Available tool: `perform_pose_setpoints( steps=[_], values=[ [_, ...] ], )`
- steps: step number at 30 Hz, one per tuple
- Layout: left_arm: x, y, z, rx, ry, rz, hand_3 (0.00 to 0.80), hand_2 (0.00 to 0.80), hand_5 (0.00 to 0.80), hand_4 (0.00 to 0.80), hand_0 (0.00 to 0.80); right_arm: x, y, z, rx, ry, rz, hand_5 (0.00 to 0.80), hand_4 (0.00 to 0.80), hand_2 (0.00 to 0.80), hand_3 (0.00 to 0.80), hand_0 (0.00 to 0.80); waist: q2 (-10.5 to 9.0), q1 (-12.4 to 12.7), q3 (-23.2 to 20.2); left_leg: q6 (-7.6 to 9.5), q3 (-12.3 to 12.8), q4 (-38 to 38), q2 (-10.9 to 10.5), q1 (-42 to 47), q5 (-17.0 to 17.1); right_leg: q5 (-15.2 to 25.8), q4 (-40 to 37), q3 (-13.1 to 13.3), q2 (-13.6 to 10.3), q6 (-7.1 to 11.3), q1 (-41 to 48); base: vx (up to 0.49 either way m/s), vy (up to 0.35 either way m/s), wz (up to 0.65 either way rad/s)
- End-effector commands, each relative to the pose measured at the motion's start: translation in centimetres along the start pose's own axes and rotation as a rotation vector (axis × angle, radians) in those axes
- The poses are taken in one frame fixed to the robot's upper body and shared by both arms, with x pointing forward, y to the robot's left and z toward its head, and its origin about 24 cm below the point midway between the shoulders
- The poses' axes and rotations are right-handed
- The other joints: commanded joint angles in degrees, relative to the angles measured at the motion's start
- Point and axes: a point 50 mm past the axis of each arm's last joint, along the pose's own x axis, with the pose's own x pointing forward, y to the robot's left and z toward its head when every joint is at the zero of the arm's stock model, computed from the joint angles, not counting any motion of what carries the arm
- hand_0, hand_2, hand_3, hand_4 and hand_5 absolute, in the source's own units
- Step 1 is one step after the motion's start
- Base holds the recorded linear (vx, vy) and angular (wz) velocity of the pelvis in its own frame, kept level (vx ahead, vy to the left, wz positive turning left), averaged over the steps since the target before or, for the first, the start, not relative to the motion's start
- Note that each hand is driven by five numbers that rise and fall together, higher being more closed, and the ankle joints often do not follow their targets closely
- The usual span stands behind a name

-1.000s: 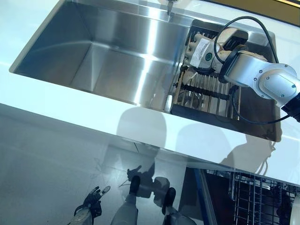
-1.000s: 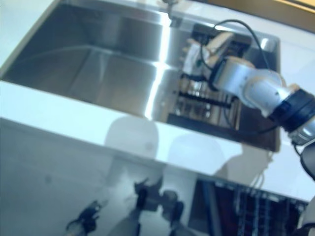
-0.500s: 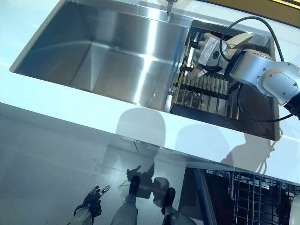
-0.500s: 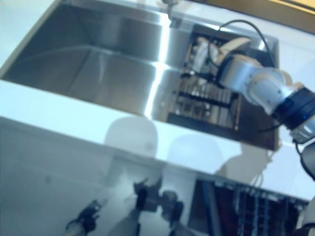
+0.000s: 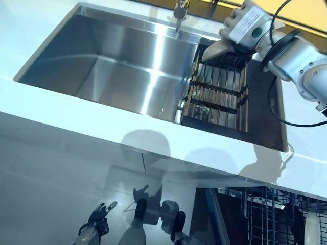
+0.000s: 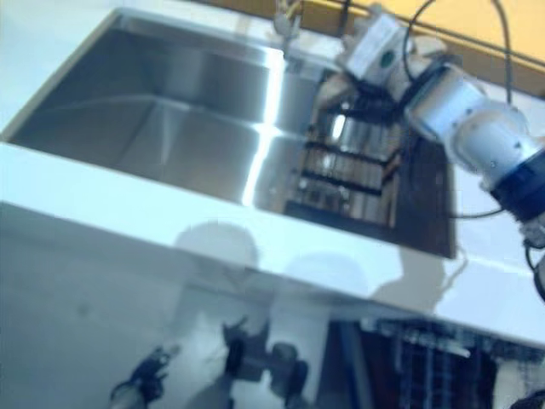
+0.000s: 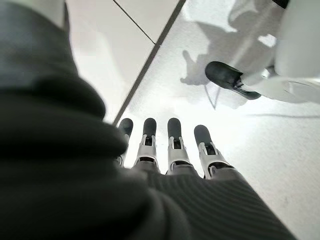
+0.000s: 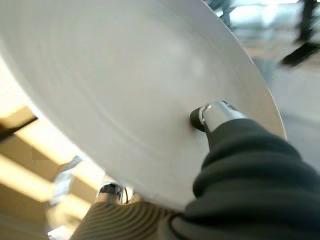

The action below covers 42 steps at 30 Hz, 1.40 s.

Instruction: Take plates into dishwasher

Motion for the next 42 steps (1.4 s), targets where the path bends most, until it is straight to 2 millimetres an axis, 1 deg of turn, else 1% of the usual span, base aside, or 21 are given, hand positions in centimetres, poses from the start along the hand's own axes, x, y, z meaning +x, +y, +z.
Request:
perform_pose_setpoints(
  steps=[1,4,7,10,15,17,18,19,21,23,26,30,34,37,40,42],
  values=[
    [-0.5,0.9,-1.8,0.050,0.049,0.033,0.000,0.000,0.000,0.000,0.000,-0.6,-1.8,-5.2,-0.011,0.243,-0.094,0.800,0.800,0.800,0.800,0.800,-0.74,-0.71,-7.41,1.66,2.94,-0.19,-0.13,3.32,-6.83,-2.70,-0.02,1.12,0.34,2.58,1.94,0.027,-0.049,-0.12],
    [-0.7,1.2,-2.5,0.081,0.070,0.035,0.000,0.000,0.000,0.000,0.000,-1.2,-1.5,-6.3,-0.014,0.303,-0.090,0.800,0.800,0.800,0.800,0.800,-1.07,-1.51,-9.33,1.63,4.27,-0.19,0.38,5.23,-7.89,-3.09,-0.02,2.33,0.70,2.72,3.20,0.030,-0.036,-0.22],
    [-0.8,1.2,-2.9,0.101,0.088,0.024,0.000,0.000,0.000,0.000,0.000,-1.8,-1.4,-7.1,-0.028,0.322,-0.063,0.800,0.800,0.800,0.800,0.800,-1.11,-2.46,-10.94,1.63,5.68,-0.19,0.91,7.03,-8.70,-3.42,-0.02,3.79,1.03,2.85,4.24,0.032,-0.026,-0.33],
    [-0.9,1.0,-3.4,0.123,0.112,0.009,0.000,0.000,0.000,0.000,0.000,-2.7,-0.6,-7.7,-0.015,0.341,-0.016,0.800,0.800,0.800,0.800,0.800,-1.02,-3.35,-12.59,1.59,6.95,-0.19,1.35,8.67,-9.32,-3.61,-0.02,5.07,1.29,3.00,5.18,0.055,-0.031,-0.29],
    [-1.2,1.0,-4.3,0.153,0.147,-0.020,0.000,0.000,0.000,0.000,0.000,-4.8,1.6,-9.5,0.170,0.476,0.062,0.800,0.800,0.800,0.800,0.800,-0.78,-4.82,-14.46,1.45,8.99,-0.19,2.02,10.77,-9.95,-3.60,-0.02,7.10,1.75,3.26,6.19,0.057,-0.041,-0.33],
    [-1.2,0.9,-4.4,0.174,0.155,-0.035,0.000,0.000,0.000,0.000,0.000,-6.1,3.0,-10.4,0.234,0.556,0.092,0.800,0.800,0.800,0.800,0.800,-0.50,-5.67,-14.75,1.27,9.81,-0.19,2.38,11.18,-10.02,-3.55,-0.02,7.95,2.02,3.23,6.18,0.019,-0.063,-0.25],
    [-1.1,0.9,-4.4,0.186,0.158,-0.041,0.000,0.000,0.000,0.000,0.000,-6.6,3.5,-10.6,0.249,0.578,0.108,0.800,0.800,0.800,0.800,0.800,-0.49,-5.81,-14.78,1.21,10.17,-0.19,2.53,11.31,-10.11,-3.56,-0.02,8.17,2.07,3.23,6.17,0.000,-0.082,-0.27],
    [-1.1,0.9,-4.4,0.202,0.165,-0.050,0.000,0.000,0.000,0.000,0.000,-7.5,4.4,-11.0,0.263,0.608,0.134,0.800,0.800,0.800,0.800,0.800,-0.21,-6.38,-14.72,1.10,10.99,-0.19,2.89,11.63,-10.21,-3.54,-0.02,8.45,2.20,3.24,6.10,-0.005,-0.072,-0.29],
    [-1.1,1.0,-4.5,0.218,0.171,-0.054,0.000,0.000,0.000,0.000,0.000,-8.2,5.1,-11.1,0.268,0.625,0.162,0.800,0.800,0.800,0.800,0.800,-0.23,-6.68,-14.73,1.02,11.76,-0.19,3.18,11.93,-10.32,-3.54,-0.02,8.79,2.31,3.25,6.03,-0.002,-0.069,-0.28],
    [-1.2,1.1,-4.8,0.236,0.187,-0.063,0.000,0.000,0.000,0.000,0.000,-9.2,6.0,-11.4,0.281,0.641,0.206,0.800,0.800,0.800,0.800,0.800,0.02,-7.70,-14.85,0.90,12.90,-0.19,3.64,12.49,-10.41,-3.60,-0.02,9.50,2.54,3.14,6.08,0.012,-0.080,-0.24],
    [-1.3,1.0,-5.1,0.243,0.200,-0.076,0.000,0.000,0.000,0.000,0.000,-10.4,7.0,-11.6,0.310,0.655,0.242,0.800,0.800,0.800,0.800,0.800,0.36,-9.30,-15.23,0.65,14.76,-0.19,4.25,13.31,-10.59,-3.69,-0.02,10.57,2.84,2.93,6.23,0.025,-0.056,-0.35],
    [-1.3,0.4,-5.3,0.230,0.203,-0.097,0.000,0.000,0.000,0.000,0.000,-12.1,8.0,-11.9,0.343,0.680,0.278,0.800,0.800,0.800,0.800,0.800,0.95,-11.15,-15.61,0.51,16.24,-0.19,4.63,14.17,-11.01,-3.78,-0.02,11.90,3.16,2.72,6.48,0.045,-0.035,-0.27],
    [-1.2,-0.3,-5.3,0.212,0.199,-0.093,0.000,0.000,0.000,0.000,0.000,-14.7,9.6,-11.8,0.411,0.736,0.316,0.800,0.800,0.800,0.800,0.800,1.51,-13.10,-15.82,0.31,17.80,-0.19,5.03,14.41,-11.25,-3.61,-0.02,13.10,3.50,2.71,6.26,0.036,-0.025,-0.12],
    [-1.3,0.0,-5.6,0.188,0.216,-0.072,0.000,0.000,0.000,0.000,0.000,-17.2,10.9,-11.3,0.450,0.785,0.355,0.800,0.800,0.800,0.800,0.800,1.69,-14.41,-15.40,0.41,18.44,-0.19,5.19,14.48,-11.32,-3.40,-0.02,13.94,3.63,2.53,5.95,0.038,-0.013,-0.13],
    [-1.5,0.2,-6.1,0.183,0.231,-0.062,0.000,0.000,0.000,0.000,0.000,-19.9,12.1,-11.1,0.461,0.841,0.385,0.800,0.800,0.800,0.800,0.800,1.78,-15.08,-14.90,0.46,18.92,-0.19,5.35,14.28,-11.29,-3.27,-0.02,14.30,3.69,2.52,5.67,0.013,-0.023,-0.09],
    [-1.6,0.5,-6.1,0.178,0.228,-0.051,0.000,0.000,0.000,0.000,0.000,-21.6,12.6,-10.8,0.470,0.876,0.402,0.800,0.800,0.800,0.800,0.800,1.88,-15.38,-14.40,0.42,18.98,-0.19,5.37,13.88,-11.12,-3.03,-0.02,14.40,3.71,2.55,5.22,-0.025,-0.014,-0.09]
  ],
)
